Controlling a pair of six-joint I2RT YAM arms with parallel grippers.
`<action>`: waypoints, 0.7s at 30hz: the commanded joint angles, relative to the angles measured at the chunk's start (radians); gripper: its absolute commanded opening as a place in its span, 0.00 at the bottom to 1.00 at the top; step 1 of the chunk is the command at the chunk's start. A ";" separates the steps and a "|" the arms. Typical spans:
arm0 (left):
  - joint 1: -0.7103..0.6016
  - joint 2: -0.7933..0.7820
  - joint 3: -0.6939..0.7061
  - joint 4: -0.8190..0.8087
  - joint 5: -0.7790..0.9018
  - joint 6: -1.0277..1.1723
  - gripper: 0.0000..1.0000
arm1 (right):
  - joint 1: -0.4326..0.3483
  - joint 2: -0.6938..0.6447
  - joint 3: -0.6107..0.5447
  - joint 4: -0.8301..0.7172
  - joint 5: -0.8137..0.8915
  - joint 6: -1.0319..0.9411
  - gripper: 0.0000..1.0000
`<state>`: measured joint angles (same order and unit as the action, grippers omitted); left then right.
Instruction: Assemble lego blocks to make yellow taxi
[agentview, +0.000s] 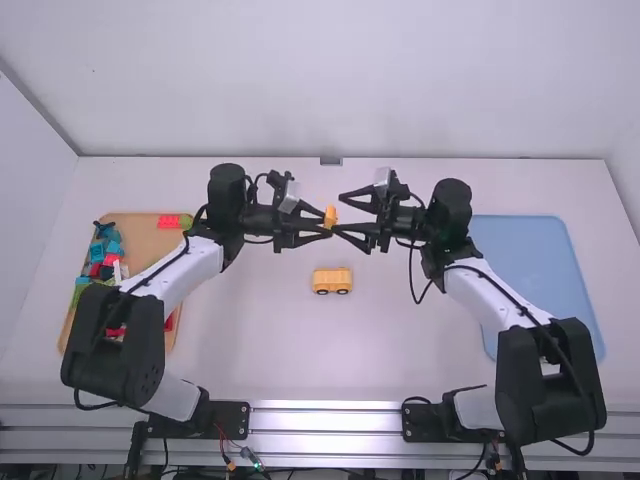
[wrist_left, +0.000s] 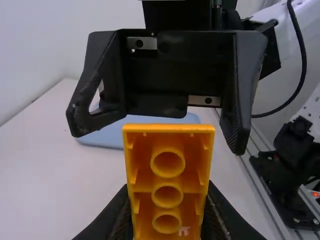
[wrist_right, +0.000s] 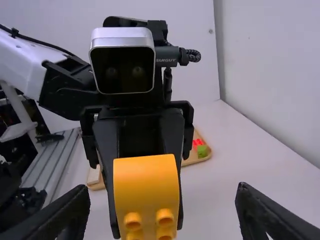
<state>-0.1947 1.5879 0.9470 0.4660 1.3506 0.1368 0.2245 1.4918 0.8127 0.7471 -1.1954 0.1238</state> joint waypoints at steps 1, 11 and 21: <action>-0.001 0.005 -0.006 0.016 0.030 -0.022 0.02 | 0.000 -0.020 0.032 0.009 -0.017 0.007 0.73; -0.008 0.005 -0.006 0.036 0.030 -0.073 0.02 | 0.029 -0.020 0.032 0.017 -0.061 -0.023 0.63; -0.011 0.005 -0.006 0.028 0.030 -0.059 0.02 | 0.023 -0.020 0.034 0.032 -0.061 -0.023 0.49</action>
<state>-0.1986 1.5879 0.9466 0.4915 1.3659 0.0711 0.2478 1.4918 0.8127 0.7746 -1.2419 0.1009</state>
